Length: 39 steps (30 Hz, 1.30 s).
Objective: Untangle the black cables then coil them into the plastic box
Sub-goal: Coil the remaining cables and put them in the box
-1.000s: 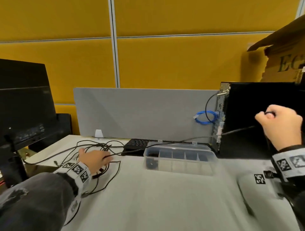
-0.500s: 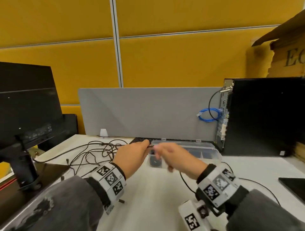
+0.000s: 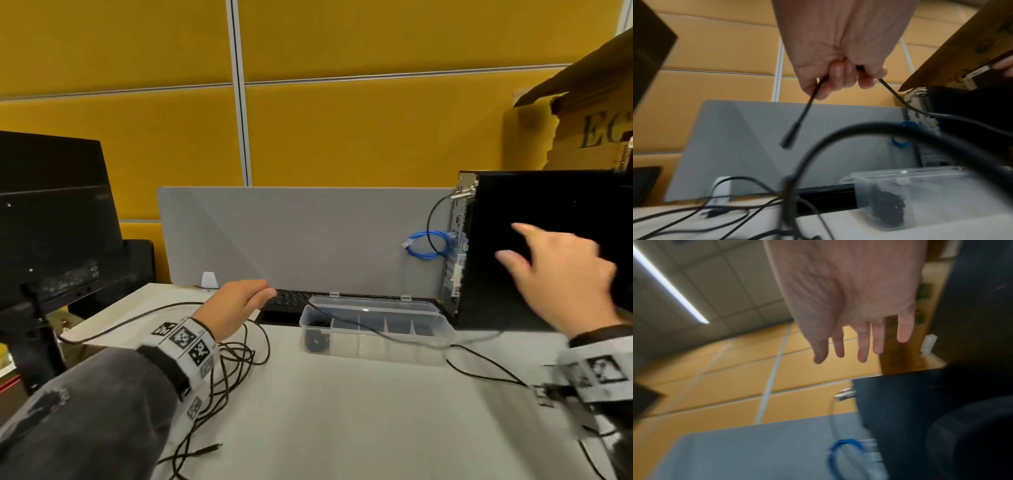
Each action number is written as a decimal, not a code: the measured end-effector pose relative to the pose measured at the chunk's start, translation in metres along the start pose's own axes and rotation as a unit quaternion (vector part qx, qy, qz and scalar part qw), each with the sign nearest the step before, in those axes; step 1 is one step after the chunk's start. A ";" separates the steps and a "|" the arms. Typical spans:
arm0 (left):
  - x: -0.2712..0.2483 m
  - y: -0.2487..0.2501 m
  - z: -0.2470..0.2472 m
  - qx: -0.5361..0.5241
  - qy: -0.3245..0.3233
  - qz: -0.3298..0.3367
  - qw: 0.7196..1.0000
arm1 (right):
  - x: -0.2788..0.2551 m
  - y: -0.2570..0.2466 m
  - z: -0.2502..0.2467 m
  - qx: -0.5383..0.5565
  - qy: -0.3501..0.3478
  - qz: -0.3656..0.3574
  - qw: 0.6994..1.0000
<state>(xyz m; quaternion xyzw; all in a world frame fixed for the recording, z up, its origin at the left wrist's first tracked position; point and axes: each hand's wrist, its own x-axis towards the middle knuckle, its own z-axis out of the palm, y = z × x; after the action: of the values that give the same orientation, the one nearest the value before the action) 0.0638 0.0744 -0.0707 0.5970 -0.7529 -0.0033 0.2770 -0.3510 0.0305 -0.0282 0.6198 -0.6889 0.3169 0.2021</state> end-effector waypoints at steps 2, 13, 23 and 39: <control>0.006 0.025 0.008 0.007 0.010 0.041 0.999 | -0.026 -0.060 -0.011 0.017 -0.033 -0.112 0.993; -0.003 0.097 -0.005 -0.180 -0.005 0.056 0.982 | -0.040 -0.080 0.006 0.428 -0.188 -0.132 0.874; -0.004 0.139 0.014 -0.734 0.048 -0.003 0.678 | -0.115 -0.105 -0.005 0.148 -0.253 -0.414 0.862; 0.002 0.140 0.029 -0.644 0.078 -0.008 0.761 | -0.102 -0.097 0.011 0.253 -0.356 -0.352 0.828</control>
<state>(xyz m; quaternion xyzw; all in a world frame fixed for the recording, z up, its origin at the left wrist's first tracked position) -0.0740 0.1033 -0.0476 0.2825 -0.5446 -0.4426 0.6540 -0.2393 0.0941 -0.0871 0.9194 -0.3442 0.1451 -0.1236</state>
